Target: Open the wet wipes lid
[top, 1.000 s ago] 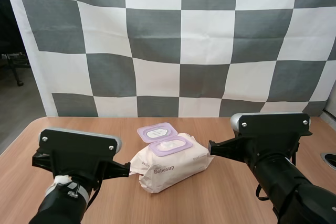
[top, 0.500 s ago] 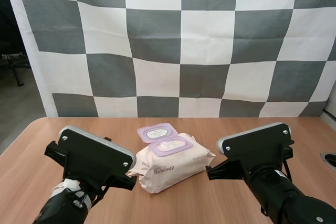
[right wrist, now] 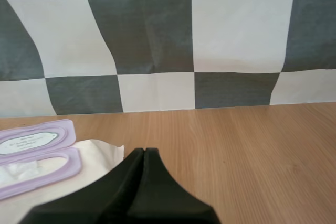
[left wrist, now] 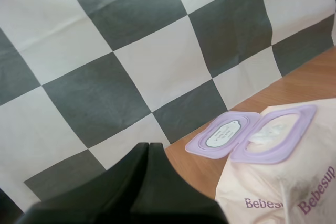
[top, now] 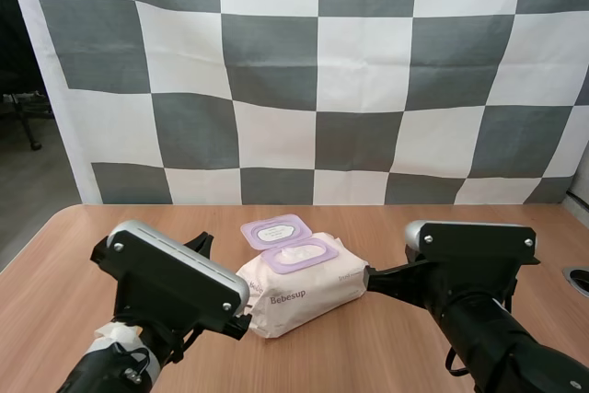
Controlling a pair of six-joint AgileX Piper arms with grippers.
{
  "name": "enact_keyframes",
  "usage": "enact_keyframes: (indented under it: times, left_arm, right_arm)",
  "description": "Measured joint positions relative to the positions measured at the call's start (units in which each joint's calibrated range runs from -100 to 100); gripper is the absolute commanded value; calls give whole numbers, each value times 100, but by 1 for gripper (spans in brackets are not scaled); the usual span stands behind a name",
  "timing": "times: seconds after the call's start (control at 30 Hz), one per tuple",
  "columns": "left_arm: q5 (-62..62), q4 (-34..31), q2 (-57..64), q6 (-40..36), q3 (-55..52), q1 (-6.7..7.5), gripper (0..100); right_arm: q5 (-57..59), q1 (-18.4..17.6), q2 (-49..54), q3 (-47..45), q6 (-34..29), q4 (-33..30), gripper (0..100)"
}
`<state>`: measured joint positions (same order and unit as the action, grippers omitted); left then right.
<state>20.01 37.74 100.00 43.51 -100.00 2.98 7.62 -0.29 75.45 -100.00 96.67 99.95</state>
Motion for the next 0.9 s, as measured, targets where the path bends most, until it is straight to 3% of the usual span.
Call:
enact_keyframes:
  times: [0.17, 0.3, 0.4, 0.53, 0.67, 0.77, 0.8, 0.9]
  left_arm:
    - [-409, 11, 0, -406, 0, 0, 0]
    - [-857, -169, 0, -850, 0, 0, 0]
    - [-858, -318, 0, -1038, 0, 0, 0]
    - [-484, -1089, 0, -1719, 0, 0, 0]
    - [-272, -1523, 0, -2094, 0, 0, 0]
    - [365, -2354, 0, -2806, 0, 0, 0]
    - [816, -2710, 0, -3118, 0, 0, 0]
    - [953, -2884, 0, -3277, 0, 0, 0]
  right_arm:
    - [-221, 0, 0, 0, 333, -505, 0]
    - [-634, 0, 0, 0, 333, -1168, 0]
    - [-634, 0, 0, 0, 333, -1332, 0]
    - [-1091, 0, 0, 0, 333, -2239, 0]
    - [-1330, 0, 0, 0, 333, -2594, 0]
    - [-1607, 0, 95, 0, 313, -3563, 0]
    - [-1559, 0, 121, 0, 286, -3672, 0]
    - [-1463, 0, 140, 0, 214, -3849, 0]
